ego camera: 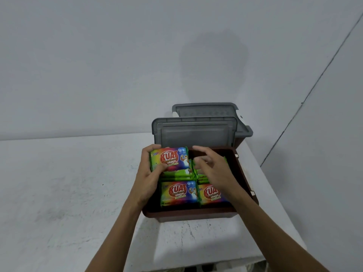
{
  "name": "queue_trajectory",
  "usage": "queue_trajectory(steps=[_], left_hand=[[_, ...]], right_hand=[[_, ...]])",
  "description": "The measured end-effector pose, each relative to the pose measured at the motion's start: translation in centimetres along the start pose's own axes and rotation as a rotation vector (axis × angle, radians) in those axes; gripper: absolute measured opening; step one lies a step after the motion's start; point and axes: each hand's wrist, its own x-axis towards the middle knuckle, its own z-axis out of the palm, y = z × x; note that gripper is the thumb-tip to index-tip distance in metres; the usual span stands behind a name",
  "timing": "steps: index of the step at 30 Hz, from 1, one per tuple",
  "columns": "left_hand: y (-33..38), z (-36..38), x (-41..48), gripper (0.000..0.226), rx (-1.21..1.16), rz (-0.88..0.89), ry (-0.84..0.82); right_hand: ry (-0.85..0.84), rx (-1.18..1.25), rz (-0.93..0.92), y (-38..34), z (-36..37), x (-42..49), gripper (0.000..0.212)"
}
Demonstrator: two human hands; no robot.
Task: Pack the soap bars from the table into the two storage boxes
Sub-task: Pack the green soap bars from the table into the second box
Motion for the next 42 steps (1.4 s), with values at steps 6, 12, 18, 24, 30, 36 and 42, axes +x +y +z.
queue_trajectory(steps=[6,12,18,24,30,36,42], left_hand=[[0.1,0.0,0.4,0.043,0.138,0.002,-0.142],[-0.9,0.2,0.4,0.043,0.387,0.1,-0.238],[-1.7,0.0,1.1,0.064,0.598,0.123,-0.223],[-3.5,-1.0,1.2,0.058,0.664,0.198,-0.078],[-4.2,-1.0,1.2,0.06,0.747,0.24,-0.075],[-4.4,-1.0,1.1,0.06,0.765,0.248,-0.072],[-4.5,-0.9,1.0,0.057,0.778,0.255,-0.064]], right_hand=[[-0.007,0.427,0.126,-0.6,1.9,-1.1,0.036],[0.016,0.553,0.213,-0.1,0.8,-1.5,0.034],[0.054,0.462,0.251,0.7,-1.4,-1.9,0.033],[0.089,0.172,0.284,0.8,-4.5,-2.6,0.036],[0.142,-0.014,0.343,1.5,-5.9,-3.0,0.034],[-0.005,-0.196,0.412,2.2,-5.2,-3.2,0.033],[-0.093,-0.629,0.395,2.2,-4.3,-3.1,0.041]])
